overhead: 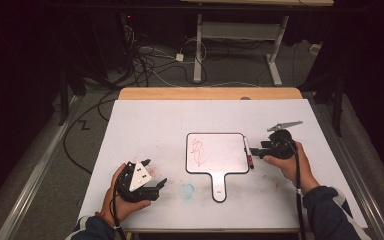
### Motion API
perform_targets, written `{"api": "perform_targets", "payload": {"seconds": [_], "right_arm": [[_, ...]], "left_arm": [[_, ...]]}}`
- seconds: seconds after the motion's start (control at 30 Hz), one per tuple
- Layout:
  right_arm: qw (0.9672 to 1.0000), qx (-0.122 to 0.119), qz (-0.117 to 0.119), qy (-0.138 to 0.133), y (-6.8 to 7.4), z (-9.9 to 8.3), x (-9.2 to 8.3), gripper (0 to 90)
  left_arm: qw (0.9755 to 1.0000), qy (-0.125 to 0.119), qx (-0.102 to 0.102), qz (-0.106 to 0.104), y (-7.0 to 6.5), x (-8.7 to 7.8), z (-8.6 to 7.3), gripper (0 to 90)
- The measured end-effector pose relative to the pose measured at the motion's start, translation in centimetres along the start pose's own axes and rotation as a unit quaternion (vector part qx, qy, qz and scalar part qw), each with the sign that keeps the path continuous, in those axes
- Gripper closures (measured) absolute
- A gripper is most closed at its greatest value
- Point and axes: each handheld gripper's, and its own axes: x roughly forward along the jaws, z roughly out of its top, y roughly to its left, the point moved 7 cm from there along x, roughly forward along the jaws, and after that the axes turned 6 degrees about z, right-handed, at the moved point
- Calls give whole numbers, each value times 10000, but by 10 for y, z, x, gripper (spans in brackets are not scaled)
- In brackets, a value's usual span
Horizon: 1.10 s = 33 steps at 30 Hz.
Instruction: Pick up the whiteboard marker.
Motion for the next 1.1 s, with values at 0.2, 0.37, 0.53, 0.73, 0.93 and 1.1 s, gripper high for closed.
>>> {"api": "perform_targets", "payload": {"seconds": [0.2,0.37,0.53,0.73,0.93,1.1], "right_arm": [[9989,408,59,211,-13,14,22,433],[9979,547,41,340,-16,23,38,497],[9972,661,20,346,-18,25,45,583],[9975,598,125,345,-13,25,47,709],[9984,497,125,239,-6,24,46,811],[9988,420,149,207,-6,23,41,815]], "left_arm": [[10000,55,4,-30,-1,2,-2,189],[9999,98,85,-53,-3,2,-2,190],[9997,176,131,-51,-4,5,-4,193],[9997,187,145,-88,-5,5,-4,193],[9995,219,165,-126,-6,6,-3,194],[9998,135,102,-54,-4,5,-1,194]]}}
